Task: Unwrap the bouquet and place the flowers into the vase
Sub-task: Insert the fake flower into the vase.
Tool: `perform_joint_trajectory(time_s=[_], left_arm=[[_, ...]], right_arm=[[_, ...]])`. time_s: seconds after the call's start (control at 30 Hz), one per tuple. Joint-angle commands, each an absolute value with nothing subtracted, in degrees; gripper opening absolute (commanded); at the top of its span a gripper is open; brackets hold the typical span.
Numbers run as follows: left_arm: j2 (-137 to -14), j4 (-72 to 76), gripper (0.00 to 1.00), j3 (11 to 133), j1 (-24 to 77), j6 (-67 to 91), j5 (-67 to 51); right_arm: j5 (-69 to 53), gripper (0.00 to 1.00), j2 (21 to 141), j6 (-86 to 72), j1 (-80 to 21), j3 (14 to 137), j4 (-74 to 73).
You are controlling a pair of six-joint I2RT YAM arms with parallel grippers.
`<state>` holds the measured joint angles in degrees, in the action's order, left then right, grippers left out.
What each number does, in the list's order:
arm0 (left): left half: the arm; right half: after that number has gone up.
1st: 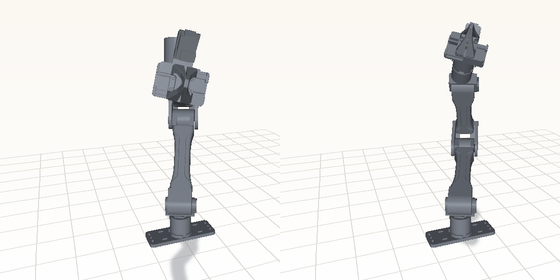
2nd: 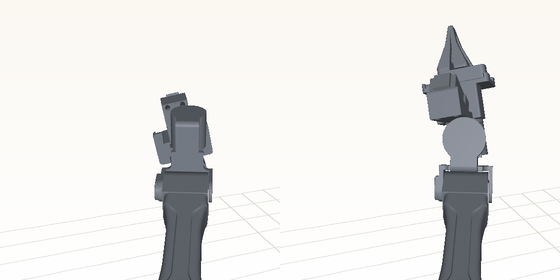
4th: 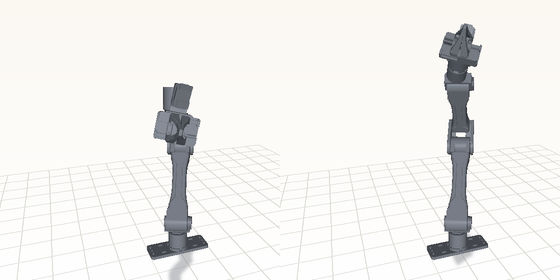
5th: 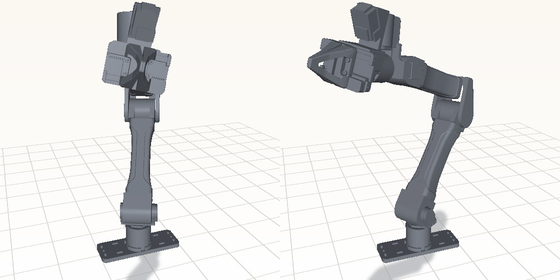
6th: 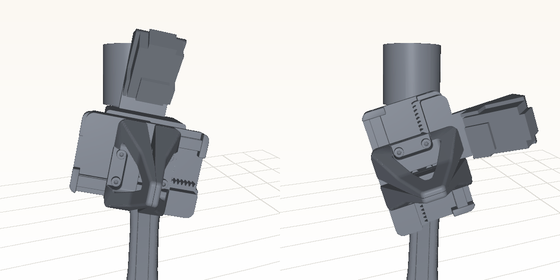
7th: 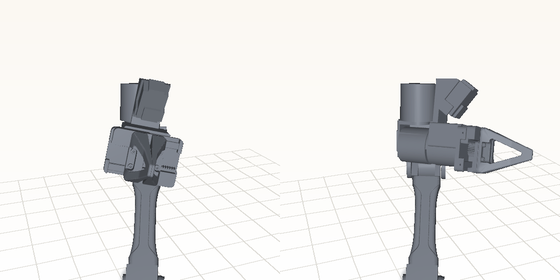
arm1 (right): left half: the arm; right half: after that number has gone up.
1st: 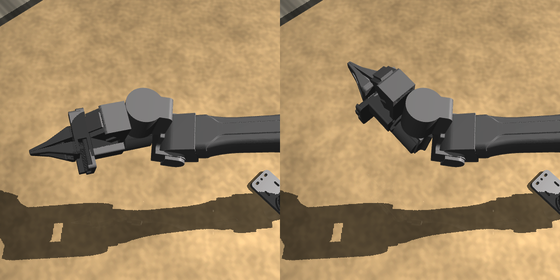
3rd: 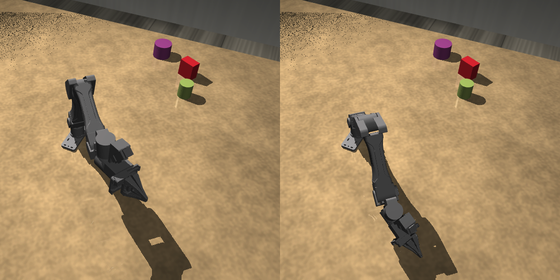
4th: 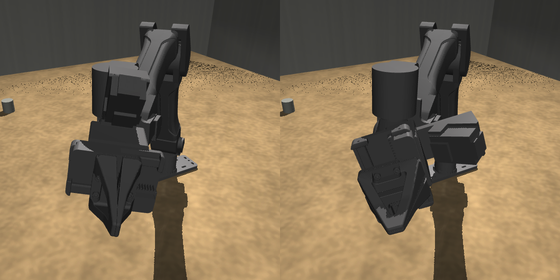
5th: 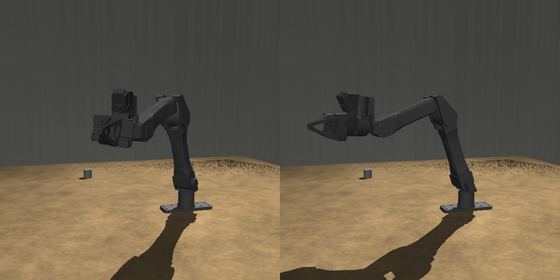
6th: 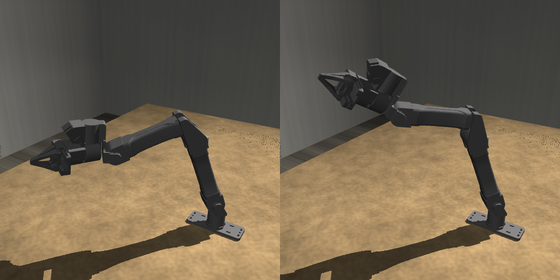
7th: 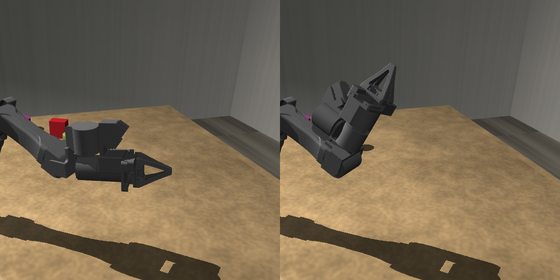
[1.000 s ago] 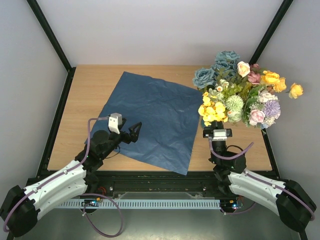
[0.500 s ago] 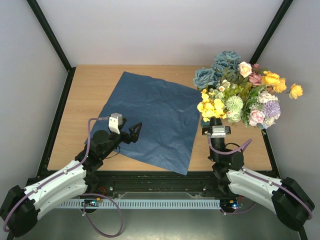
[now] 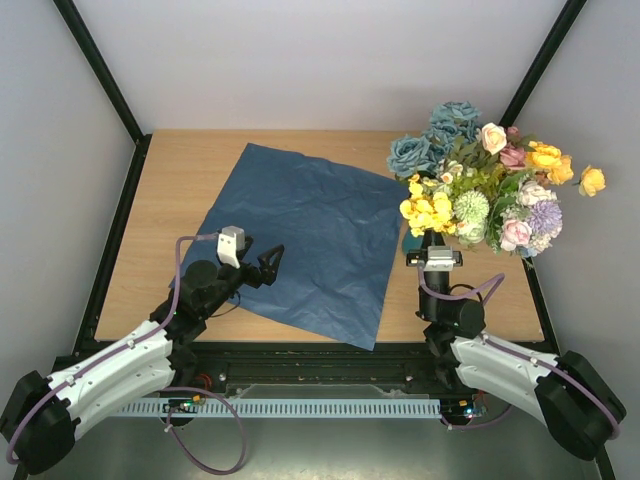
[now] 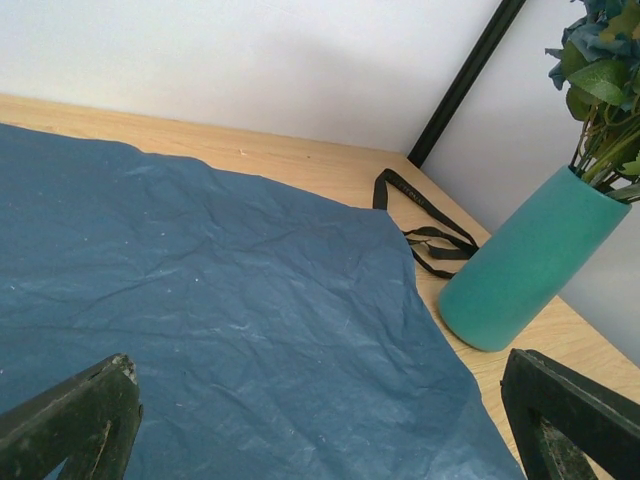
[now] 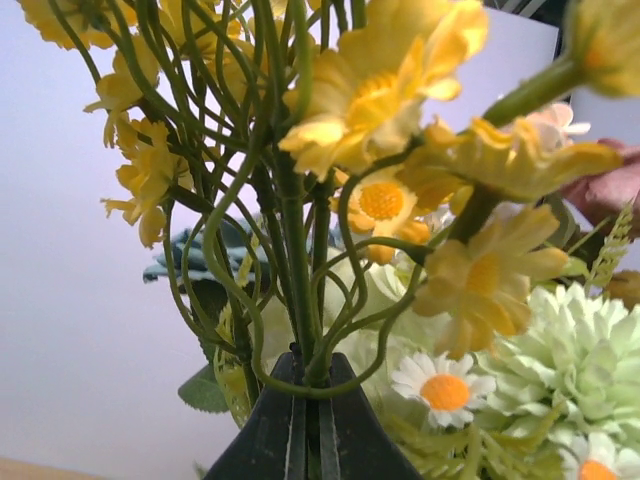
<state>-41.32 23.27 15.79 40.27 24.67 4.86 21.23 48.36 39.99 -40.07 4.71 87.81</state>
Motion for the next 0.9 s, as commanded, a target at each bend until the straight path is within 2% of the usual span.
perform_joint_trajectory(time_s=[0.0,0.87], left_arm=[[-41.37,25.04,1.0,16.43,40.52,24.25,4.85],[-41.11,24.54,0.99,16.44,40.52,23.82,5.71]], right_arm=[[24.17,0.01,49.99,38.09,-39.55,3.19,97.47],[32.61,0.01,59.18,21.89,-39.55,-0.15,98.23]])
